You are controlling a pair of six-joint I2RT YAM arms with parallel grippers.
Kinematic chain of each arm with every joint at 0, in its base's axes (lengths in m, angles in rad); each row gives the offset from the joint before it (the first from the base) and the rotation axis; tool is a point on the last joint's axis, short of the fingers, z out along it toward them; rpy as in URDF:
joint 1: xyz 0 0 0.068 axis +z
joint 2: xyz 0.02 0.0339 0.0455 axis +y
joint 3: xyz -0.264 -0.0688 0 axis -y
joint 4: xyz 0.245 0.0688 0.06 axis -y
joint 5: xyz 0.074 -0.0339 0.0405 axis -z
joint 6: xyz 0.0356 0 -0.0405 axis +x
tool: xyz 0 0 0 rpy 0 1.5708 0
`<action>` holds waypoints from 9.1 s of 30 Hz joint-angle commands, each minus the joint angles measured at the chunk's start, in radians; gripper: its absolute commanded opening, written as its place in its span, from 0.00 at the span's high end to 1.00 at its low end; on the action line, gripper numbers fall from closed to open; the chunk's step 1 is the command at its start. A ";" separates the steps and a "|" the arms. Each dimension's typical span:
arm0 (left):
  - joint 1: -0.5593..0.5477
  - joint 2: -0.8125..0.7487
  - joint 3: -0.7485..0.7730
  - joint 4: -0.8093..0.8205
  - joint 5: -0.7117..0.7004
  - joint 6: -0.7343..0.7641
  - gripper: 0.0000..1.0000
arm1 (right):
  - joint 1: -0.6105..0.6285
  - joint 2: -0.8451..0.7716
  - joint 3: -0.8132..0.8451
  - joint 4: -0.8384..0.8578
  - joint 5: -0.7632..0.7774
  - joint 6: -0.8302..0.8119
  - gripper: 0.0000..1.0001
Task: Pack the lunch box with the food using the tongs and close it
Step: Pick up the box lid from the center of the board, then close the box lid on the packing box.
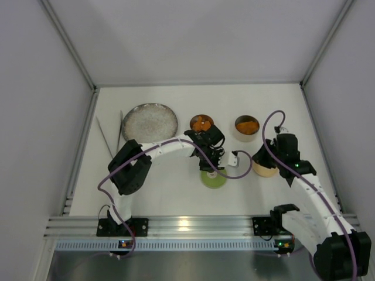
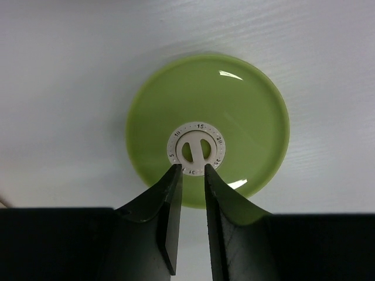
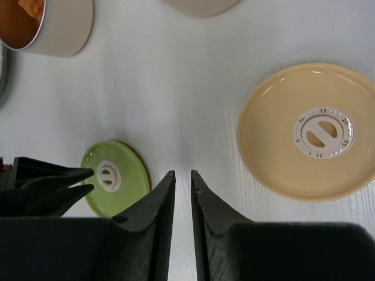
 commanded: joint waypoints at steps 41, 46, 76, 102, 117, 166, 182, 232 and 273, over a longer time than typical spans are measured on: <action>-0.068 -0.020 0.015 0.023 -0.030 -0.118 0.82 | -0.008 -0.077 -0.078 -0.018 0.020 0.015 0.83; -0.068 0.017 0.015 0.054 -0.063 -0.130 0.82 | -0.006 -0.089 -0.087 -0.030 0.024 0.013 0.83; -0.069 0.057 -0.031 0.123 -0.131 -0.183 0.81 | -0.008 -0.086 -0.095 -0.032 0.032 0.009 0.83; -0.069 0.068 -0.008 0.130 -0.111 -0.155 0.79 | -0.008 -0.072 -0.095 -0.033 0.030 0.001 0.83; -0.074 0.103 -0.048 0.114 -0.105 -0.141 0.76 | -0.008 -0.043 -0.056 -0.044 0.047 -0.024 0.83; 0.058 0.019 0.240 -0.078 -0.137 -0.374 1.00 | -0.006 0.018 -0.098 0.137 -0.148 0.128 0.85; 0.260 0.080 0.516 -0.132 -0.160 -0.452 1.00 | -0.008 0.058 -0.029 0.111 -0.138 0.124 0.85; 0.376 0.365 0.655 -0.112 -0.137 -0.583 1.00 | -0.009 0.006 -0.037 0.002 -0.078 0.099 0.85; 0.394 0.178 0.712 -0.051 -0.154 -0.695 0.53 | 0.078 0.312 0.333 0.164 -0.045 0.147 0.74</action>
